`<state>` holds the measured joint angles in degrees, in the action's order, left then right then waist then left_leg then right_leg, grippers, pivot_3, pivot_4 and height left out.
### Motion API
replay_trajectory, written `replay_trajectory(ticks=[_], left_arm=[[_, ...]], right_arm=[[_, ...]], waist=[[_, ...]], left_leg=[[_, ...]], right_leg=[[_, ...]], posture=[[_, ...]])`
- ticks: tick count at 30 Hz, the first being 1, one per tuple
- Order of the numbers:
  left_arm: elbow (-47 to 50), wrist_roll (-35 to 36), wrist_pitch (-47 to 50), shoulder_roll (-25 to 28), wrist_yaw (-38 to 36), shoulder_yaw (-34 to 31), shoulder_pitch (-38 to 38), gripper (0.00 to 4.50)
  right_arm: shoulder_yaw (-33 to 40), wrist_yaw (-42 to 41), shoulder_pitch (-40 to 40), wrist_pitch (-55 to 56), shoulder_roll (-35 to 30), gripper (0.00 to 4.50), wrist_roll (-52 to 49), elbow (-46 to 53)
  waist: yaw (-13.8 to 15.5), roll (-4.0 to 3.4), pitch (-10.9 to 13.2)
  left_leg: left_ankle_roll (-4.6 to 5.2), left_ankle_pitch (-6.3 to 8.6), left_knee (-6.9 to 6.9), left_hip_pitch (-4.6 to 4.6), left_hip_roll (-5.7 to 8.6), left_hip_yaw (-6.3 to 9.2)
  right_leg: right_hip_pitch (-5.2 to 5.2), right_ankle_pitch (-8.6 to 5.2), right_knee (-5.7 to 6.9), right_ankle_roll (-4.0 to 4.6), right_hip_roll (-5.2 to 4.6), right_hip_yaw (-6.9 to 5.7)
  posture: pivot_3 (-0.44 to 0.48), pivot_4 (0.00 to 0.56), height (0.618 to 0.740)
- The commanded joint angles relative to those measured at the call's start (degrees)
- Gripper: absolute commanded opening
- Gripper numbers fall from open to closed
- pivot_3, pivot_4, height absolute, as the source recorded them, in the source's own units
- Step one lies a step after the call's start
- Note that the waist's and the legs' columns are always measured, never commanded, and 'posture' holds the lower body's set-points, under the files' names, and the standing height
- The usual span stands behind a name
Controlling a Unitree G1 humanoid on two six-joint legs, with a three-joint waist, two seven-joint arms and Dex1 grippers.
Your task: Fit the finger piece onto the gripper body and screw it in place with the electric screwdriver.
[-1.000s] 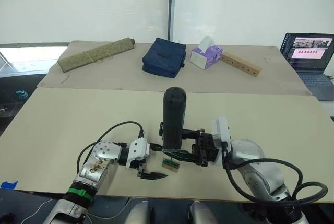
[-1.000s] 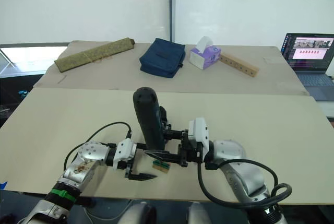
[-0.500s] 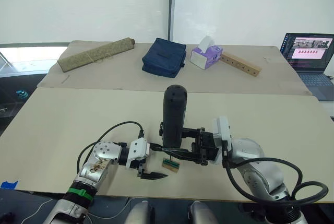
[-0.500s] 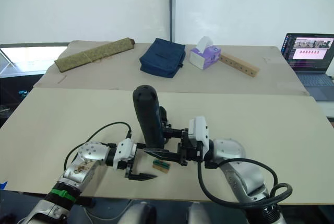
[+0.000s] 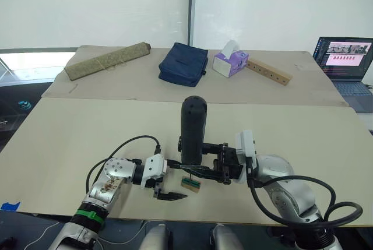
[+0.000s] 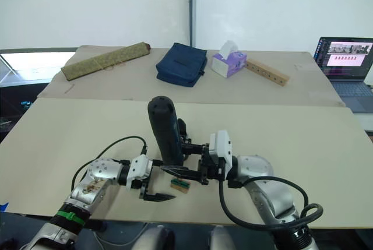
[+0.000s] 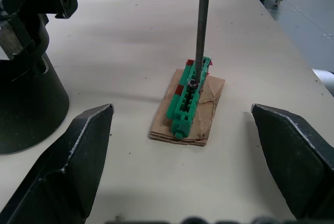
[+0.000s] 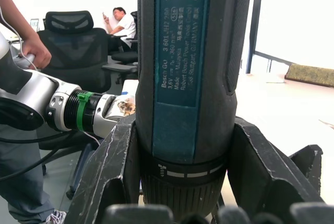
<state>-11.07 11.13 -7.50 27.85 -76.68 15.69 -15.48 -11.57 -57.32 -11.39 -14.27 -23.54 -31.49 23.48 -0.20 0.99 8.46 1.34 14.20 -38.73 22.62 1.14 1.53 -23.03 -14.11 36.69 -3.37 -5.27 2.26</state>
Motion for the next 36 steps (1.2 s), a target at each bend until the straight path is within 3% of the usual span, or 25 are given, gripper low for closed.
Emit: replay_trajectory(ticks=[1,36], left_arm=[[-2.2,-1.7,0.4,-0.5,0.1,2.7,1.9,4.45],[-3.2,-1.9,-0.2,-0.9,0.3,2.8,1.6,4.45]], right_arm=[[0.5,-0.3,-0.7,2.1,0.5,1.9,-0.2,1.7],[0.8,0.0,-1.3,1.5,0.9,1.9,-0.2,0.9]], waist=[[0.0,-0.01,0.0],[0.0,-0.2,-0.1]], left_leg=[[0.0,0.0,0.0,0.0,0.0,0.0],[0.03,0.02,0.12,-0.39,-0.02,0.0]], right_leg=[[0.0,0.0,0.0,0.0,0.0,0.0],[0.47,-0.02,-0.26,-0.03,0.01,-0.02]], posture=[[0.0,0.15,0.74],[0.0,0.15,0.74]])
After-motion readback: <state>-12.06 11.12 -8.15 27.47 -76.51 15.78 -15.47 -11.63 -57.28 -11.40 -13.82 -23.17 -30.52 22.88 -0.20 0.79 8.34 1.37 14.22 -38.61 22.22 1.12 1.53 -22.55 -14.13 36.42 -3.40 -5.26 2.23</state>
